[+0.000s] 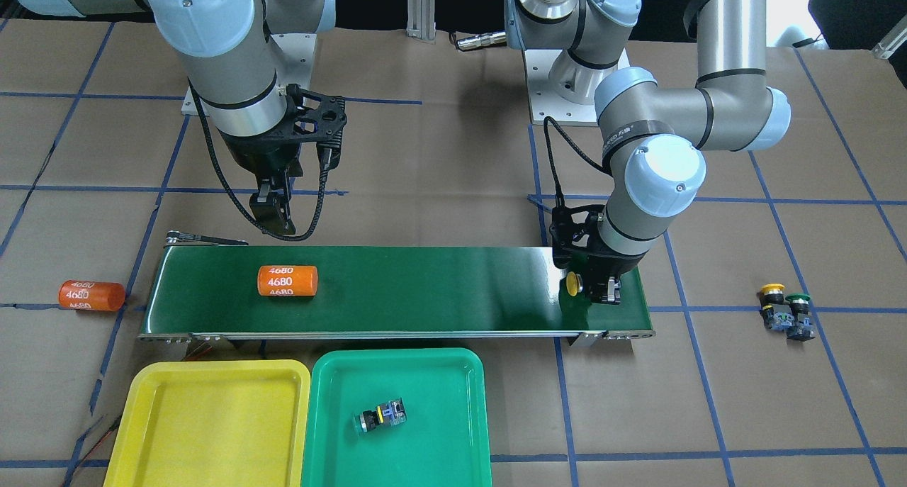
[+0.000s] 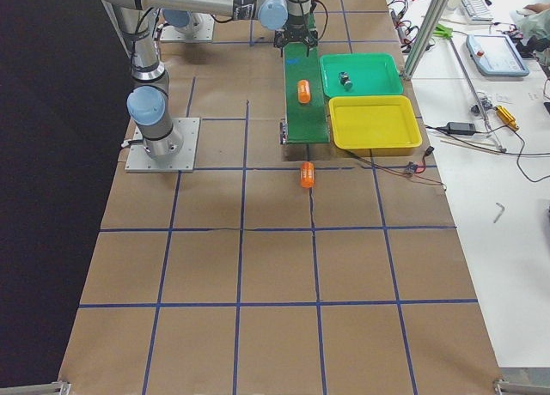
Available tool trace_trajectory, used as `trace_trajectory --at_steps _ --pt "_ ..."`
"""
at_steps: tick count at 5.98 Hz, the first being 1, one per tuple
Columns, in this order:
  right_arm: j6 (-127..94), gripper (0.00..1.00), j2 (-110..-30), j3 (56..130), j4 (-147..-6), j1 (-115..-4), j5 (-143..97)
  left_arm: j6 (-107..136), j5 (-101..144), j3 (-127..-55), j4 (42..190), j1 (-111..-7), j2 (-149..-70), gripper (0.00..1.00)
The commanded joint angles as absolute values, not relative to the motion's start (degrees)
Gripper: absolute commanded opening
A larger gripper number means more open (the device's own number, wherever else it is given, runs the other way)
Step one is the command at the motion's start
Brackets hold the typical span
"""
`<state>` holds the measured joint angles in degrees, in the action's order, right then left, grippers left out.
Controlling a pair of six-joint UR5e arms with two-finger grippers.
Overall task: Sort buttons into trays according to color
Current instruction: 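Move the left gripper back to the buttons while the right gripper waits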
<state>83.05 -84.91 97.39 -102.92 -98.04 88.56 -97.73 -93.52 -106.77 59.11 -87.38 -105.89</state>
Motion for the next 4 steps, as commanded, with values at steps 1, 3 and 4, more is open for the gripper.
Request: trace_trajectory --at_steps 1,3,4 --pt "82.97 1.0 -84.9 97.38 -103.01 -98.09 88.51 -97.47 -93.69 -106.09 59.24 -86.67 -105.64 0.99" --pt "83.06 1.0 -84.81 97.12 -103.09 -98.09 88.51 -95.73 -94.39 -105.82 58.8 -82.65 -104.69 0.99" --pt "82.97 1.0 -84.81 97.12 -103.1 -98.09 88.51 -94.41 -93.87 -105.82 58.71 -75.57 -104.5 0.99"
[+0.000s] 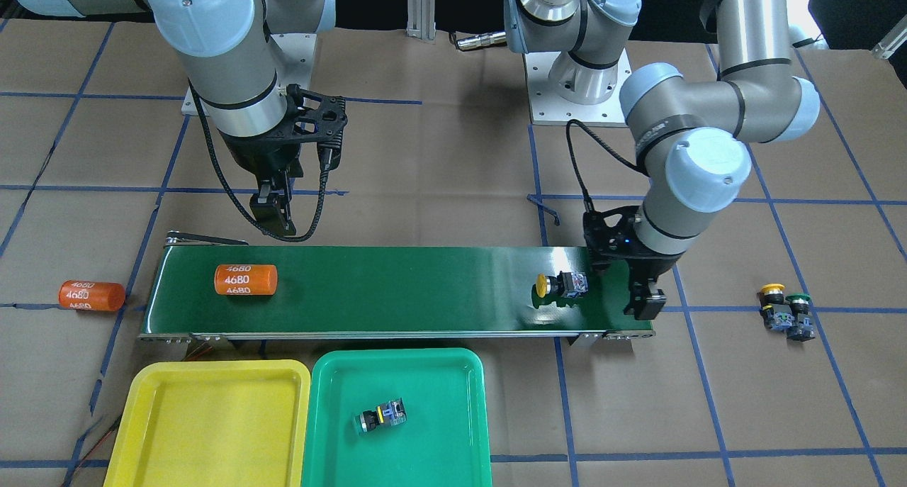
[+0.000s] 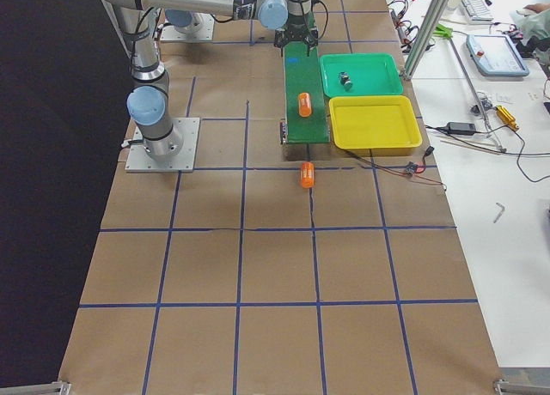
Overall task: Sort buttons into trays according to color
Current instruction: 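Move the left gripper back to the buttons while the right gripper waits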
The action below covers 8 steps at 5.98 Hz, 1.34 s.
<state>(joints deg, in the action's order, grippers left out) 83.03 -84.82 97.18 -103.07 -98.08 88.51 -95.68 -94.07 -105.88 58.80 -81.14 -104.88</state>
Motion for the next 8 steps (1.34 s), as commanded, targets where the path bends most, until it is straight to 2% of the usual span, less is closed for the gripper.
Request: trace_trajectory --at_steps 1,5,8 --pt "82.88 1.0 -84.99 97.38 -103.1 -98.09 88.42 -93.96 -91.08 -105.82 58.62 -70.19 -104.68 0.99" --pt "79.98 1.0 -82.28 96.95 -108.53 -98.88 87.8 -74.56 -90.97 -106.7 56.51 -56.8 -108.88 0.99" --pt "77.36 1.0 -78.85 96.68 -113.97 -101.5 87.63 -53.84 -91.49 -106.7 51.24 -54.85 -112.24 0.99"
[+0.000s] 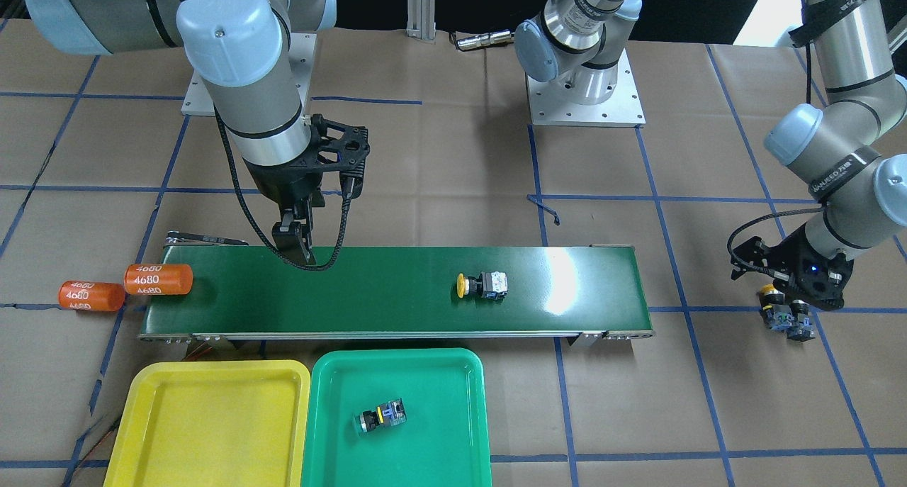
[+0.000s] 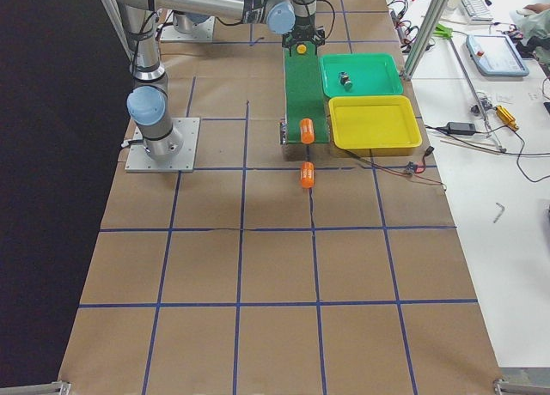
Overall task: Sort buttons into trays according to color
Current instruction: 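Grasp and lift the yellow button with the right gripper while the left grasps another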
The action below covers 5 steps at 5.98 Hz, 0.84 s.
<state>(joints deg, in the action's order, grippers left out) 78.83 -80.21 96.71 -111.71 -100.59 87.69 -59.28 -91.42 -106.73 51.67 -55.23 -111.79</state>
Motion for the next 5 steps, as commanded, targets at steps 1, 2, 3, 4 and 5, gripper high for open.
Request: trace_trajectory --at_steps 1,2,3,4,5 --pt "76.47 1.0 -77.18 96.68 -115.73 -102.73 87.63 -53.27 -91.49 -106.53 51.15 -54.84 -112.58 0.99" --pt "74.03 1.0 -75.25 96.59 -118.19 -104.4 87.54 -53.35 -91.58 -105.91 49.15 -54.84 -114.24 0.98" --pt "70.61 1.0 -71.93 95.11 -121.43 -106.76 87.54 -53.52 -92.97 -105.91 46.35 -54.84 -115.39 0.98" --pt "68.23 1.0 -68.94 92.23 -121.46 -108.88 87.54 -53.7 -93.34 -105.82 46.23 -54.76 -115.49 0.98" --pt "67.07 1.0 -66.82 90.98 -121.55 -110.11 87.63 -53.61 -93.25 -105.82 46.06 -54.67 -115.75 0.98"
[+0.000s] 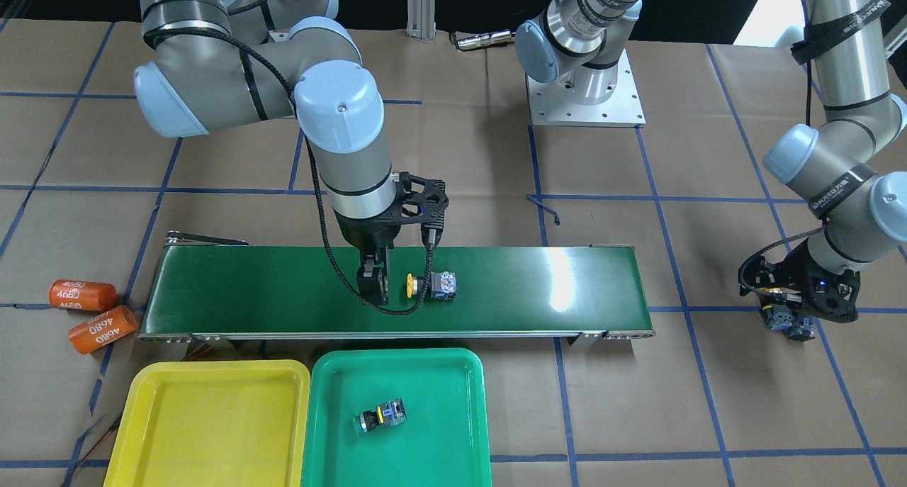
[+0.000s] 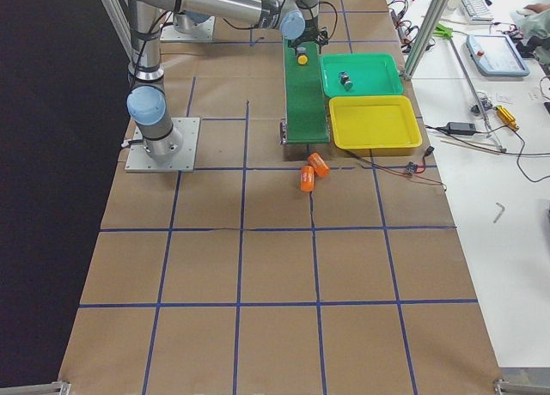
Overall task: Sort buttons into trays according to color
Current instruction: 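Grasp and lift the yellow button with the right gripper while the left grasps another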
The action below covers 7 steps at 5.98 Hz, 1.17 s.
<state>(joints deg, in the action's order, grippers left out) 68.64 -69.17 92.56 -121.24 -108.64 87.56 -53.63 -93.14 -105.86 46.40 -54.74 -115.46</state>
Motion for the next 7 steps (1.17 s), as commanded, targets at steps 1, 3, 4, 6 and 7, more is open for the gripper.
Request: trace_trajectory --at_steps 1,3,4,6,7 --pt "67.58 1.0 -65.58 91.31 -121.47 -110.13 87.71 -53.53 -93.25 -105.91 45.97 -54.15 -116.36 0.98" --pt "73.6 1.0 -65.65 94.72 -121.2 -108.99 88.59 -53.35 -93.08 -105.91 45.79 -53.61 -117.68 0.94" --pt "74.43 1.0 -66.18 97.62 -122.59 -107.51 88.59 -53.44 -93.16 -105.91 45.36 -53.53 -117.69 0.92" --pt "74.62 0.94 -68.37 100.35 -122.96 -104.87 88.86 -53.79 -93.25 -105.91 45.18 -53.53 -117.51 0.38" --pt "74.71 0.77 -69.77 102.46 -122.96 -103.64 88.86 -53.79 -93.25 -105.91 45.26 -53.61 -117.25 0.06"
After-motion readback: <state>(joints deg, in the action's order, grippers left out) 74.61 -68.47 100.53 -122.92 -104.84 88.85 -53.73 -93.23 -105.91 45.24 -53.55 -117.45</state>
